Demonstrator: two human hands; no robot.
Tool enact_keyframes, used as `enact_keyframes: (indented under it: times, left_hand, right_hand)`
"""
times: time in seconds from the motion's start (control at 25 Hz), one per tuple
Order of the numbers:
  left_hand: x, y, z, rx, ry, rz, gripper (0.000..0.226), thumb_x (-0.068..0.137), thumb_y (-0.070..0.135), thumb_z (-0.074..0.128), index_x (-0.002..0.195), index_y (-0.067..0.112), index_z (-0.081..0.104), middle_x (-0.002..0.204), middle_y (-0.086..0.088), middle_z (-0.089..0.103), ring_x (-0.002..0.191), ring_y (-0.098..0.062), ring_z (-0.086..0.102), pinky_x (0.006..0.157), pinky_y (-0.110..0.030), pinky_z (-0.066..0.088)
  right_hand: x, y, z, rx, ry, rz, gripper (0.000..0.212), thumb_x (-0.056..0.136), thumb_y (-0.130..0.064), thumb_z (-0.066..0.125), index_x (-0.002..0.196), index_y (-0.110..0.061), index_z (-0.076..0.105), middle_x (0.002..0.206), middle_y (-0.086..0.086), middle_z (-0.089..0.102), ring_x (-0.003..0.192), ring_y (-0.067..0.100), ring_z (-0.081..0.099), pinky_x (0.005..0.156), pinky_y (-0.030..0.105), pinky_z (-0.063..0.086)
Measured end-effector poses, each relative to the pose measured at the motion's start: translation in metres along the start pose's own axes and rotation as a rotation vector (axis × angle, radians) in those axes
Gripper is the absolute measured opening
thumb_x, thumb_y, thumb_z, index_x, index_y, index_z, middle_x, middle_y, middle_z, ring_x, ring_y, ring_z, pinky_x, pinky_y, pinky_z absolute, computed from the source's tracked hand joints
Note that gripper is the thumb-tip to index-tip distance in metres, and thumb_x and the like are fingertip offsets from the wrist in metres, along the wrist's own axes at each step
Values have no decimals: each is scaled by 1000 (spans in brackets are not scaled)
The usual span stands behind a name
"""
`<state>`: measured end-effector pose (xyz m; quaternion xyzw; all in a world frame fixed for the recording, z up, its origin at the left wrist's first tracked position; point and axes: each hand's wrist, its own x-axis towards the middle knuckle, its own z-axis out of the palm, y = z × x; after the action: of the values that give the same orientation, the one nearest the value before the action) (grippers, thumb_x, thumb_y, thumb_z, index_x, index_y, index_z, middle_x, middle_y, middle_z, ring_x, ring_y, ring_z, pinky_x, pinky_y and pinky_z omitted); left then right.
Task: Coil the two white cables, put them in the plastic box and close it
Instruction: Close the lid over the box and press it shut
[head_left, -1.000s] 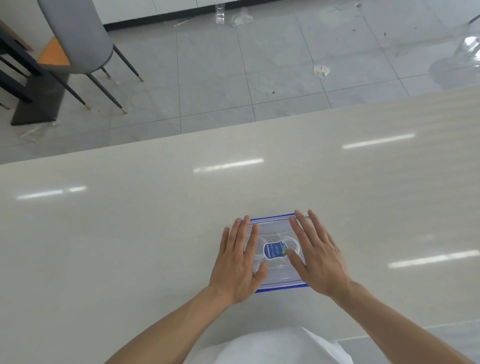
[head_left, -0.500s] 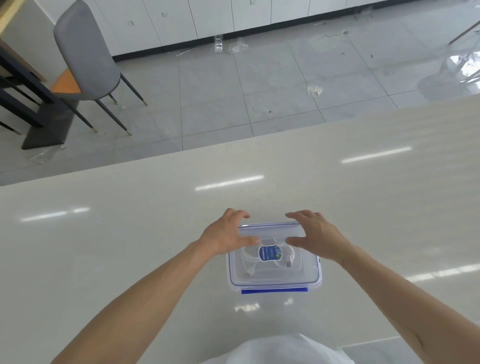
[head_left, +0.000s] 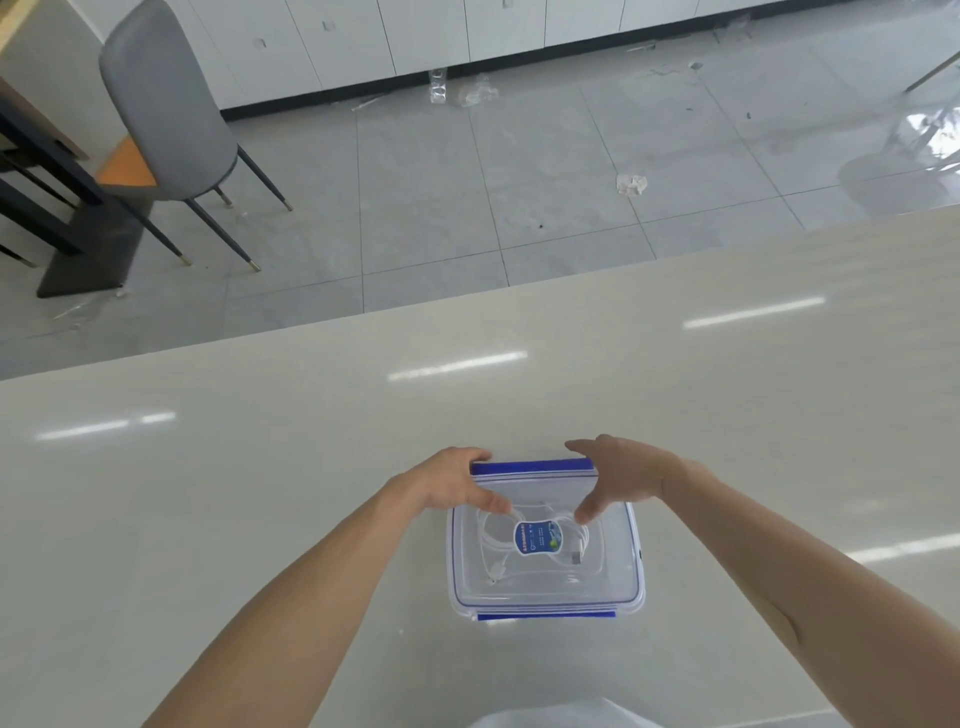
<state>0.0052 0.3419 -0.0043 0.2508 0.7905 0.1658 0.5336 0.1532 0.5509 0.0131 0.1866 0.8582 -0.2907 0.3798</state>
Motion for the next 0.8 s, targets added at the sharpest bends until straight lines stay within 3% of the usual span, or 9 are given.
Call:
enact_keyframes:
  times: [0.12,0.24,0.32,0.52,0.68,0.8]
  left_hand:
    - [-9,-1,10,-15,138,81,89,67,39,90,143,17,48,138,-2,56,120,-20,55,102,-30,44]
    - [-19,-2,20,10,251,139,69,70,42,86,130,23,58,122,-1,59,107,-17,58,89,-25,43]
    - [-24,-4,26,55,294,153,63,75,45,81,130,24,58,121,0,57,111,-18,58,91,-26,44]
    - [-32,-11,47,317,487,231,66,90,52,60,146,22,42,147,6,46,134,-15,44,111,-33,37]
    - [-31,-10,76,355,642,246,67,90,56,43,147,21,36,147,4,43,137,-15,36,110,-34,36]
    - [-25,-9,90,383,747,235,69,87,64,38,142,23,39,138,4,46,130,-17,40,101,-34,45]
  right_hand:
    - [-13,-2,10,-15,147,-34,101,71,-47,83,154,-26,28,142,3,43,121,26,54,98,37,45]
    - [-28,-2,24,-6,273,-92,85,80,-44,77,151,-28,33,142,1,42,120,23,53,93,34,45]
    - [-35,0,36,-30,350,-114,76,87,-45,69,151,-29,31,146,-1,40,126,22,48,98,35,45]
    - [-39,1,65,-130,503,-123,70,94,-46,49,155,-22,24,153,-2,38,147,25,28,118,44,29]
    - [-28,-21,90,-85,783,-115,60,89,-40,54,142,-12,48,128,9,57,120,33,53,104,44,45]
    - [-20,-25,101,-73,889,-56,54,93,-49,50,134,-13,56,122,7,58,111,30,56,96,43,48]
